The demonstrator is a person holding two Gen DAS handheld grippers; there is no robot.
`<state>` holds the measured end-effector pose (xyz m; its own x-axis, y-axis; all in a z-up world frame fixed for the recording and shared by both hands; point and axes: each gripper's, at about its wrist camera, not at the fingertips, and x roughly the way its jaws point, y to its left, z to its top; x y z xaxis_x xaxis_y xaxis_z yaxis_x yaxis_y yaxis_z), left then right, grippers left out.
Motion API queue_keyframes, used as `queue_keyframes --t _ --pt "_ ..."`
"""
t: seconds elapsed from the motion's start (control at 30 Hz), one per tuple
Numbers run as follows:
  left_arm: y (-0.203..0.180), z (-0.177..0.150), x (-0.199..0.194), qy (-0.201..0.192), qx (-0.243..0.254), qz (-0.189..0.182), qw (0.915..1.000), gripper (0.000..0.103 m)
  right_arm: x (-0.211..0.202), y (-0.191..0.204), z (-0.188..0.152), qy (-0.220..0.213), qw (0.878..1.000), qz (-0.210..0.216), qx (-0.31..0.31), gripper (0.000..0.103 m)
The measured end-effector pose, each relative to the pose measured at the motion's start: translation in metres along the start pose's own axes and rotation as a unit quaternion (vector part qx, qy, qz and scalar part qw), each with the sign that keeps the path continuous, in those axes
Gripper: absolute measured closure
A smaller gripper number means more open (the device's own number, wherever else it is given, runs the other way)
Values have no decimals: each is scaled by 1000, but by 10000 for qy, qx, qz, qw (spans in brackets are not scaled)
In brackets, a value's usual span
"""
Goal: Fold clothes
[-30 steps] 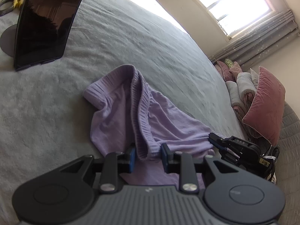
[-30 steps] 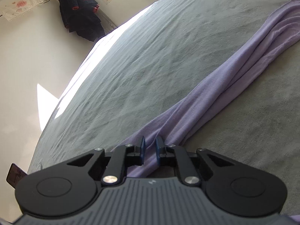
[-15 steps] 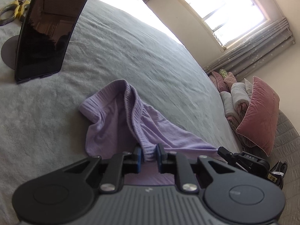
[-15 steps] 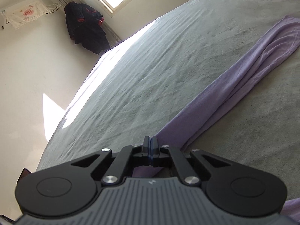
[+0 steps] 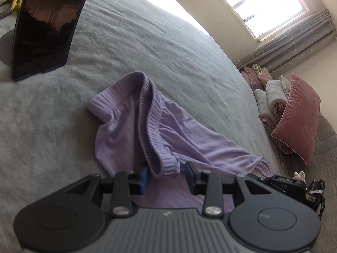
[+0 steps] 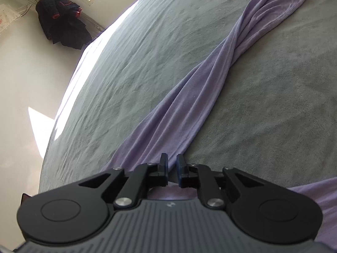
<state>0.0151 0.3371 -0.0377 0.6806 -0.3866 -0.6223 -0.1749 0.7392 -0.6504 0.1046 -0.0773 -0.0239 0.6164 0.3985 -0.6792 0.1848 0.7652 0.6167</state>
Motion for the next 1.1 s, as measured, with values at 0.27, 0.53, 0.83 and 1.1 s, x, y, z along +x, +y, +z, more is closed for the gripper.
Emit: queue_keyframes --t 0.27,0.53,0.83,1.1 --pt "-5 -1 8 -30 54 61 10000 69 4 -12 6 -165 9994 75 285 64" --pt "-3 -3 12 -320 -190 219 9991 85 32 -18 10 54 9894 1100 946 72" --pt "-13 3 -11 -1265 -261 111 9916 92 26 -30 17 -3 9807 1498 1255 78" --pt "-23 8 -22 -1576 -159 -207 9872 92 19 -36 22 -164 9783 1528 1392 78"
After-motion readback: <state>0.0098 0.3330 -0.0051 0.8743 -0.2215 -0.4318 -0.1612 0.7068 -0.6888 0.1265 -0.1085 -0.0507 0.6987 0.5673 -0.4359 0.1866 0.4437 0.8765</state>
